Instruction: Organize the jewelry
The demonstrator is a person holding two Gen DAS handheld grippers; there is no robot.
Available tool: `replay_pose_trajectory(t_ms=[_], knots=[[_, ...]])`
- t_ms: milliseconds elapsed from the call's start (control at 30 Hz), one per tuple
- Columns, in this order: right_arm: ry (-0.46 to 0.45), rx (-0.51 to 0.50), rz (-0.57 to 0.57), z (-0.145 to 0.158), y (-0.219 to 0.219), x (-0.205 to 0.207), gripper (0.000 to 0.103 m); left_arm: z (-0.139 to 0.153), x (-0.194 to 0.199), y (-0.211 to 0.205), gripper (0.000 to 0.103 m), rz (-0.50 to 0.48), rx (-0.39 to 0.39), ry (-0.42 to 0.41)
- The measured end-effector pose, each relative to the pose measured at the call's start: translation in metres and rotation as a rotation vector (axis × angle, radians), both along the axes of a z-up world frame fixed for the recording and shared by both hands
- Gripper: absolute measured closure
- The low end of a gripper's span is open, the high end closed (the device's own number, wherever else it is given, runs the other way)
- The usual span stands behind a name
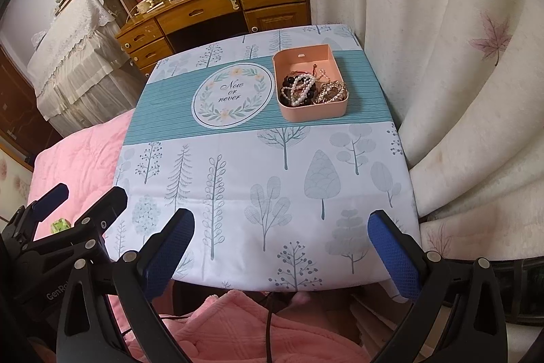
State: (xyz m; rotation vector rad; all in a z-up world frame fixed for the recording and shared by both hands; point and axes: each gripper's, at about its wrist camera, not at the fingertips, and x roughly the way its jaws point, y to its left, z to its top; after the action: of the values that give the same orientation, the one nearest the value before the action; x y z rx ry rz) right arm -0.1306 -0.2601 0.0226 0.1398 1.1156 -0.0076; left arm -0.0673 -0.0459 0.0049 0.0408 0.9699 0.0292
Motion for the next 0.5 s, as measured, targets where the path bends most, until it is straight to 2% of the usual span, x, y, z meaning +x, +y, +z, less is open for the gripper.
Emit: replay_pose_trajectory(t_ms=[500], knots=[[0.010,0.002,0.002,0.000,0.000,0.007,0.000,-0.003,0.012,0.001,0.000,0.008,-0.004,0.017]])
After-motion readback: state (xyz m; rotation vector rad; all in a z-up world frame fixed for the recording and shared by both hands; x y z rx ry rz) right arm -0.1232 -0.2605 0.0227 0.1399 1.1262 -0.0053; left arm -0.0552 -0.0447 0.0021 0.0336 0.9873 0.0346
